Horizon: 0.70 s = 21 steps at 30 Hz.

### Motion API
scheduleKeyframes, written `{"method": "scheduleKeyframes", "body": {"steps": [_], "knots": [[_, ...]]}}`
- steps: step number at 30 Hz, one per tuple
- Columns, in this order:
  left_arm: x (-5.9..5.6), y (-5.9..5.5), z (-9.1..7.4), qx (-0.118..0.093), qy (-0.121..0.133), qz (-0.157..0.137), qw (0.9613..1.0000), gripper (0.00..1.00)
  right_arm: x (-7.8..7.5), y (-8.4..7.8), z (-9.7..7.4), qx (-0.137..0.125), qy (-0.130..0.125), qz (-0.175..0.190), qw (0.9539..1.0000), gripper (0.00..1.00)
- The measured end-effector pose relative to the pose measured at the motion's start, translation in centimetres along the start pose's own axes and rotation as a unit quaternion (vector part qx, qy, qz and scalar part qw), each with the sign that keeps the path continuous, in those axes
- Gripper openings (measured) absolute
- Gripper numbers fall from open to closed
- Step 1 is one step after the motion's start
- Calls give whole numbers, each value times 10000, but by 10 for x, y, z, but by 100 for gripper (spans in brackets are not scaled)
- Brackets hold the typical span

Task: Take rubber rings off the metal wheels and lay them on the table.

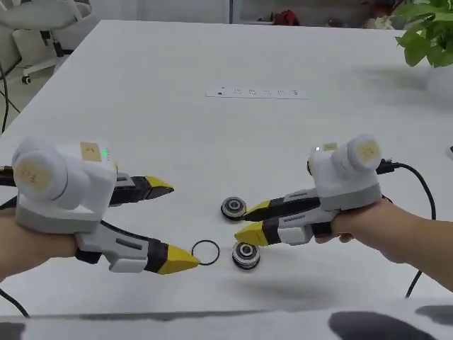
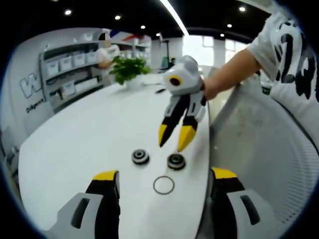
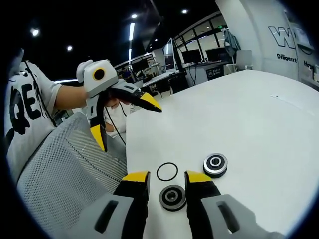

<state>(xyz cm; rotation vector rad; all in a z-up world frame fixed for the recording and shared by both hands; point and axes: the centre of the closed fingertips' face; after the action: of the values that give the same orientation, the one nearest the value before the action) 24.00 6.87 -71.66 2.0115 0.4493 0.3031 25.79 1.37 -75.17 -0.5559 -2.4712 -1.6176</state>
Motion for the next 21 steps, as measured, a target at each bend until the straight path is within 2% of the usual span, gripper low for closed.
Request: {"method": "scheduleKeyframes", "body": {"steps": [9, 19, 21], "knots": [[-4, -4, 2, 54, -92, 9, 9999, 72, 2, -8, 0, 128, -21, -93, 9999, 27], [-7, -7, -2, 133, -187, 23, 9997, 69, 15, -15, 3, 308, 1, -262, 9992, 29], [-7, -7, 1, 152, -213, 15, 9997, 68, 15, -16, 3, 346, -1, -283, 9990, 29]]}}
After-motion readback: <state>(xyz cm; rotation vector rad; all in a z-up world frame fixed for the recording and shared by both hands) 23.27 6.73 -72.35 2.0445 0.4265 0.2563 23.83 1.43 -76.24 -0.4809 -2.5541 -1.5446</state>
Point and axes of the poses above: the centre of the closed fingertips' face, and the gripper's own axes: z roughly forward along the fingers, x roughly to its left, y roughly out of its top, and after that the axes turned 4 degrees about -x, right-handed
